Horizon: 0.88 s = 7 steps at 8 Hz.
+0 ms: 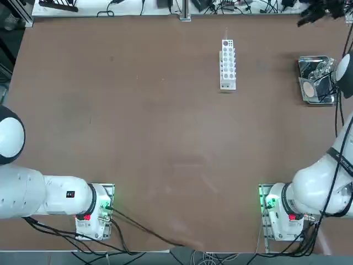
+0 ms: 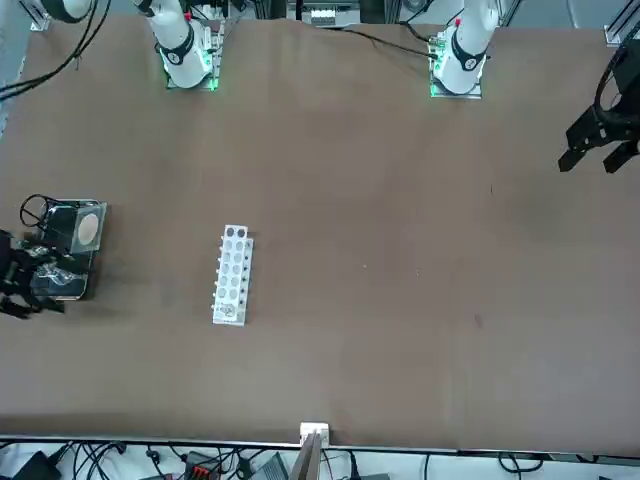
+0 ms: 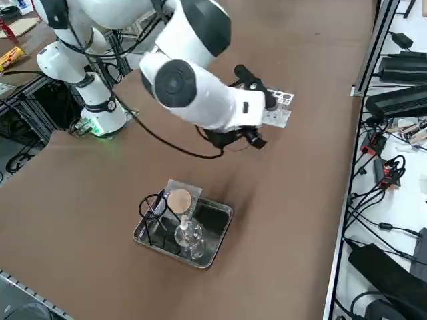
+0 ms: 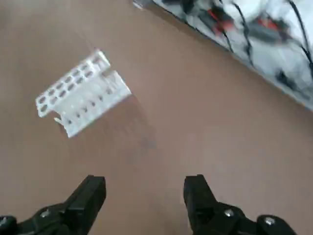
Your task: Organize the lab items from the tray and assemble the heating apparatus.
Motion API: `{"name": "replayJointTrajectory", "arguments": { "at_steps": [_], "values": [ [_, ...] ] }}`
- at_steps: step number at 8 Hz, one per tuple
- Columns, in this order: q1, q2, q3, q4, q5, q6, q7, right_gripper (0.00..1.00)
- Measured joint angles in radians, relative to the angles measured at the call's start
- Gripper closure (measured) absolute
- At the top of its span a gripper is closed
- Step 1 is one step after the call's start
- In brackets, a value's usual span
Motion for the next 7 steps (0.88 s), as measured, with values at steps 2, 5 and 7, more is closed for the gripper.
{"name": "replayJointTrajectory", "arguments": {
  "at_steps": [2, 5, 7],
  "values": [
    [0.004, -0.003, -0.075, -0.001, -0.138, 0.036, 0.206, 0.02],
    [0.011, 0.002, -0.086, -0.009, -0.358, 0.156, 0.542, 0.03],
    [0.012, 0.023, -0.087, -0.024, -0.428, 0.242, 0.683, 0.03]
  ]
}}
